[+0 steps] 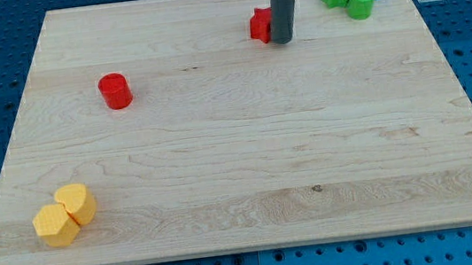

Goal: Slide the red star closer to the green star

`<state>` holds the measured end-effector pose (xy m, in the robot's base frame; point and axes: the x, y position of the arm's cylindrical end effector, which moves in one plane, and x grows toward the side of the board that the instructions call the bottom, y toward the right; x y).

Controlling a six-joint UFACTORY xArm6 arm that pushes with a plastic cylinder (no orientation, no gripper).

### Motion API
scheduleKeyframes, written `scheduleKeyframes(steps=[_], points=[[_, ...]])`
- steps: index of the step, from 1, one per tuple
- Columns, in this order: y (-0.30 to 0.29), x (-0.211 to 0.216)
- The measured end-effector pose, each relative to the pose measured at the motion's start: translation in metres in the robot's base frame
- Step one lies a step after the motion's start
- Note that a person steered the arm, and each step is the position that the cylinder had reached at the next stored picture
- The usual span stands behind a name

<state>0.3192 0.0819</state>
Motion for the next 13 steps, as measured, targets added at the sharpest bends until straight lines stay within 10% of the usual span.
scheduleKeyframes(steps=[2,13], points=[[-0.02,0.04],[-0.032,-0.114]])
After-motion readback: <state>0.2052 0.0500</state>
